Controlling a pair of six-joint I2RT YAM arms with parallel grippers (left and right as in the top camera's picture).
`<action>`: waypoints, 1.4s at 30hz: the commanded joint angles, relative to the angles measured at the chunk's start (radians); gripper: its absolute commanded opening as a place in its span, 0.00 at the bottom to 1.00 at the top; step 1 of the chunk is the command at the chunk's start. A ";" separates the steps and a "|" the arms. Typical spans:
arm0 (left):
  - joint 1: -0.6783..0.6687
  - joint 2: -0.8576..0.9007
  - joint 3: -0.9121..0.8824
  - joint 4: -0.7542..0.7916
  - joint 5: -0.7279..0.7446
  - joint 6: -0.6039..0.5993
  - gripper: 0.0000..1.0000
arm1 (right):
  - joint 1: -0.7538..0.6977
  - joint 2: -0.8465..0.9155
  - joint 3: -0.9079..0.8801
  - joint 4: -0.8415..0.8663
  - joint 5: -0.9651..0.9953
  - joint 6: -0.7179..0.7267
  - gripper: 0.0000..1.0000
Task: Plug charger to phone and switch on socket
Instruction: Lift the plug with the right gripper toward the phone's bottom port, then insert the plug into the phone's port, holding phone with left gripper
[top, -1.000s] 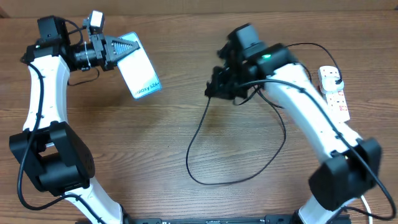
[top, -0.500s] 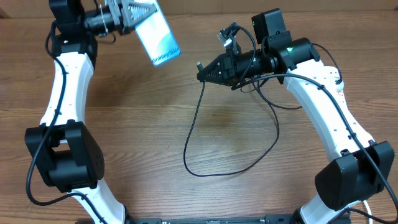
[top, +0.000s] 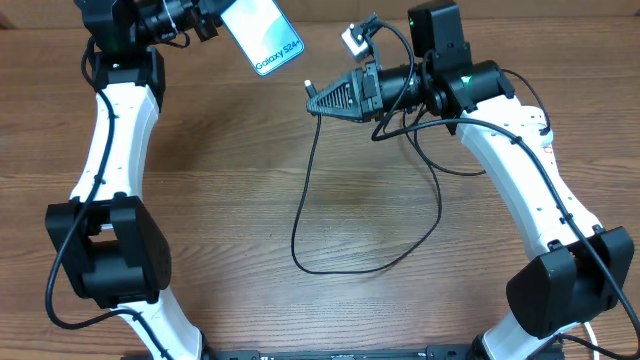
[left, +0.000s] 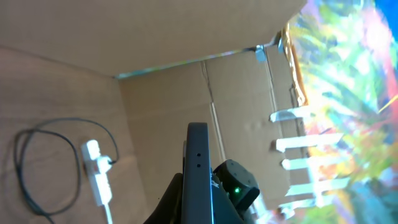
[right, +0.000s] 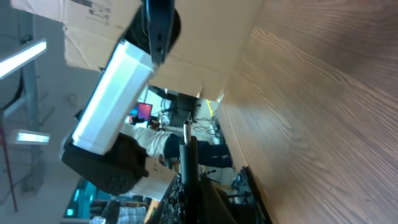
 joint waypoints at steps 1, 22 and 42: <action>-0.024 -0.032 0.019 0.011 -0.048 -0.087 0.05 | -0.003 -0.019 0.024 0.063 -0.061 0.116 0.04; -0.039 -0.032 0.019 0.011 -0.009 -0.071 0.04 | -0.003 -0.019 0.024 0.199 -0.112 0.238 0.04; -0.063 -0.032 0.019 0.011 0.014 -0.071 0.04 | -0.003 -0.019 0.024 0.199 -0.093 0.272 0.04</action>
